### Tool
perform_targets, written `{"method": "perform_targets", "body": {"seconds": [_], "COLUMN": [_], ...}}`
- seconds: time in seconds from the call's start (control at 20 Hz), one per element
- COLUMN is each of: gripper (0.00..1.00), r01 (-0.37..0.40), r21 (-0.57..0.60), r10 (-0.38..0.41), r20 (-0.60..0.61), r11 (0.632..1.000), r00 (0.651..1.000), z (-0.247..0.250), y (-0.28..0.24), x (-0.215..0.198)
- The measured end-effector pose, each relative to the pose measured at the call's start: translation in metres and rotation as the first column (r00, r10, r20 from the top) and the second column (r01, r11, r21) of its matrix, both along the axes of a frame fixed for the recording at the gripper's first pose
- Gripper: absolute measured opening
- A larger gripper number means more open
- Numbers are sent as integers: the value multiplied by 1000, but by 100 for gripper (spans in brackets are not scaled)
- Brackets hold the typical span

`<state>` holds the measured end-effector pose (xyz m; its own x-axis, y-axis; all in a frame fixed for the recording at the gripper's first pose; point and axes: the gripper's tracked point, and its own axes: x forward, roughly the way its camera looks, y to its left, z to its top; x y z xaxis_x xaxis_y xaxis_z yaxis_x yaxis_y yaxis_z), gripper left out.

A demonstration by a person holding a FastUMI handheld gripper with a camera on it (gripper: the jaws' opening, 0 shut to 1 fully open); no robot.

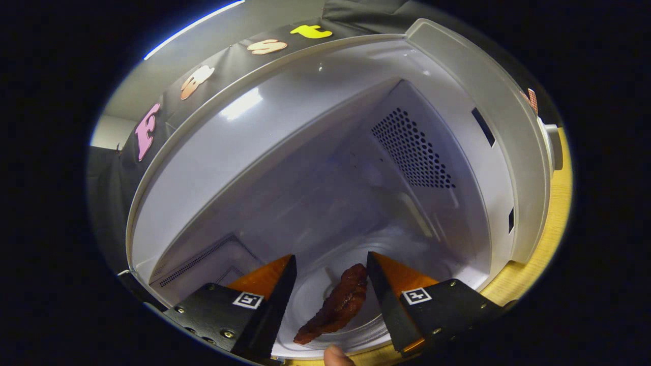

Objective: Open the microwave, put the food inside, and close the microwave door.

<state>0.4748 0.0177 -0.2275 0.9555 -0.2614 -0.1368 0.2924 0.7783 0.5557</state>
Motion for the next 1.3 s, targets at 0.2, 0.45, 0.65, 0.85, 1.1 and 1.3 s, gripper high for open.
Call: {"method": "perform_targets", "body": {"seconds": [0.2, 0.45, 0.65, 0.85, 1.1, 1.3], "gripper": [96, 96, 96, 96, 96, 96], "r01": [39, -127, -290, -448, -605, -640], "r21": [-202, -236, -275, -278, -317, -356], "r10": [-27, 137, 302, 475, 659, 727], "r20": [65, 25, 2, 36, 95, 224], "r11": [979, 963, 917, 850, 731, 681], "r00": [998, 990, 953, 879, 746, 649], "z": [27, 34, 66, 115, 166, 211], "y": [-8, 36, 76, 129, 203, 247], "x": [-10, -40, -93, -161, -255, -317]}}
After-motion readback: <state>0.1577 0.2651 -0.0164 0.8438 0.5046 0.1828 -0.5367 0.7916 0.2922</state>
